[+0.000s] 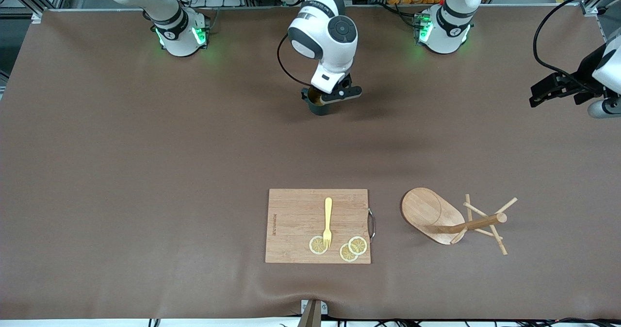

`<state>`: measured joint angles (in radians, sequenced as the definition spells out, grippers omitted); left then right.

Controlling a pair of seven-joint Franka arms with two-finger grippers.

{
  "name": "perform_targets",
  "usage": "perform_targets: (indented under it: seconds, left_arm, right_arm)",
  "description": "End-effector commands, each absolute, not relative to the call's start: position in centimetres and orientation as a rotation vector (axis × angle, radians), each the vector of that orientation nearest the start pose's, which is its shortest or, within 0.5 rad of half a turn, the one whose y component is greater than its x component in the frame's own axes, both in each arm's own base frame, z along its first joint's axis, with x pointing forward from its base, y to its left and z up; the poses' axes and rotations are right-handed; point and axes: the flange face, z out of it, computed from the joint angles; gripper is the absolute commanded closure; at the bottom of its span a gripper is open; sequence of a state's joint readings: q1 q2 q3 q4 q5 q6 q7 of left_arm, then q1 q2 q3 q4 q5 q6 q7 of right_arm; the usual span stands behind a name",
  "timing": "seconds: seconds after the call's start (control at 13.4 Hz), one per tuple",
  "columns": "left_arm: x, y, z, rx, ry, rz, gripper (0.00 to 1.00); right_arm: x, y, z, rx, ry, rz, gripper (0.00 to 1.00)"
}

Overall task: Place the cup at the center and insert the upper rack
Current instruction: 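Carry the teal mug with the right gripper toward the table's middle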

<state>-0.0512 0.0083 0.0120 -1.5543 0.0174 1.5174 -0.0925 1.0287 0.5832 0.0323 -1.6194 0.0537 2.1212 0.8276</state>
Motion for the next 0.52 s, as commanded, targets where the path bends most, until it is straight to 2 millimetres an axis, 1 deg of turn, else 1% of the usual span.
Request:
perform_targets:
  seconds: [0.0, 0.15, 0.22, 0.3, 0.45]
  left_arm:
    - [55.9, -1.7, 62.2, -3.100, -0.039, 0.030, 0.00]
    - [56.4, -2.0, 61.9, -3.101, -0.028, 0.006, 0.00]
    - [56.5, -2.1, 62.0, -3.102, -0.023, -0.008, 0.00]
    - [56.9, -2.1, 61.6, -3.102, -0.020, -0.008, 0.00]
    - [57.1, -2.1, 61.4, -3.102, -0.020, -0.015, 0.00]
  right_arm:
    - [33.6, 59.5, 27.6, -3.151, -0.177, 0.133, 1.00]
    - [34.0, 59.5, 27.4, -3.142, -0.141, 0.121, 1.00]
    - [34.1, 59.6, 26.9, -3.149, -0.088, 0.120, 1.00]
    - [34.0, 59.7, 26.5, -3.148, -0.048, 0.116, 1.00]
    - [33.8, 59.8, 25.7, -3.154, -0.046, 0.118, 1.00]
